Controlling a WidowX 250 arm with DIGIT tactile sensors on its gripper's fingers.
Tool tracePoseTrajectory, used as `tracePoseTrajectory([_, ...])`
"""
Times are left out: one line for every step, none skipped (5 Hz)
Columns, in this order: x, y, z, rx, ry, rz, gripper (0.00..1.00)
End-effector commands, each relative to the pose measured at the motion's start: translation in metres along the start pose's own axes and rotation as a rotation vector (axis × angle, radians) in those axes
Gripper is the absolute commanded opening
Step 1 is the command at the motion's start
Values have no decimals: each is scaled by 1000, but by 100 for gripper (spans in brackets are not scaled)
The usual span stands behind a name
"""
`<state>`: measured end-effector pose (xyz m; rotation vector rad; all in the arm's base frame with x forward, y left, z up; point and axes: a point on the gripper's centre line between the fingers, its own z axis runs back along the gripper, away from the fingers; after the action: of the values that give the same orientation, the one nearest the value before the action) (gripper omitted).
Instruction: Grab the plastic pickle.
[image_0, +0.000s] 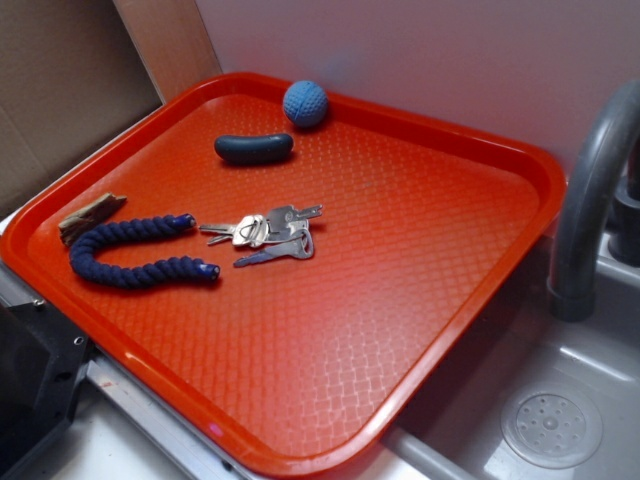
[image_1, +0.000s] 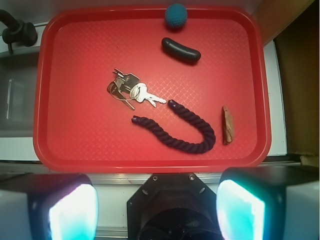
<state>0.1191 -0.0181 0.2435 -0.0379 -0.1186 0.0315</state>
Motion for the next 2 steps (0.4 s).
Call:
tracePoseTrajectory([0,0,0,0,0,0,100])
tracePoseTrajectory([40,31,-35,-33,18,-89,100])
